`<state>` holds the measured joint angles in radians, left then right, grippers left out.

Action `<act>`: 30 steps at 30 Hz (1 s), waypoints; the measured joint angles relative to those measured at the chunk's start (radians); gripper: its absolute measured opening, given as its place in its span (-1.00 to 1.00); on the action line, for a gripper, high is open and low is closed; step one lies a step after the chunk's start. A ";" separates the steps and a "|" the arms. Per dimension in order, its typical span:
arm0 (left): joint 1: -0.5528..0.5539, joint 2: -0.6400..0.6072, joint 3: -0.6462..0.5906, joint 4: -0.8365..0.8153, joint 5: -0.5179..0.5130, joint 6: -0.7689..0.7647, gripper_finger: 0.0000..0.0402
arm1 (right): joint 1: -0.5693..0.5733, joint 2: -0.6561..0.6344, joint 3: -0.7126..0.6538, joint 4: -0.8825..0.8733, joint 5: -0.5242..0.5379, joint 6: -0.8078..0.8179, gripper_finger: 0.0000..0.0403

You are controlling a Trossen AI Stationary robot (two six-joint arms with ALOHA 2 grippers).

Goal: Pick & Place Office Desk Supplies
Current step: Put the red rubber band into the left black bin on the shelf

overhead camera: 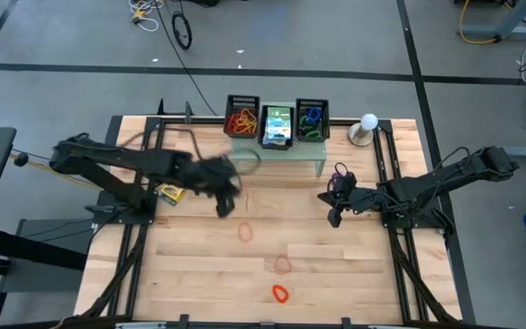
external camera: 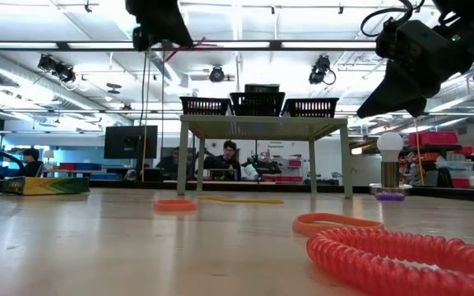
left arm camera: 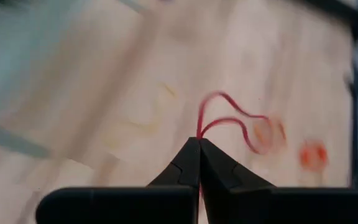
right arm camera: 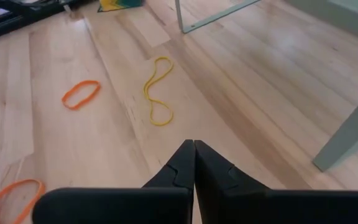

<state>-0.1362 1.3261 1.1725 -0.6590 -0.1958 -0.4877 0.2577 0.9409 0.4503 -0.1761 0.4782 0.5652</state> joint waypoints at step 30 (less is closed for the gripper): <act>0.671 0.214 0.250 0.131 -0.094 0.100 -0.98 | 0.000 0.000 0.001 0.008 0.050 0.078 -0.97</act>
<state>0.5346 1.5400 1.4220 -0.5283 -0.2902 -0.3872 0.2577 0.9409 0.4509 -0.1680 0.5282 0.6436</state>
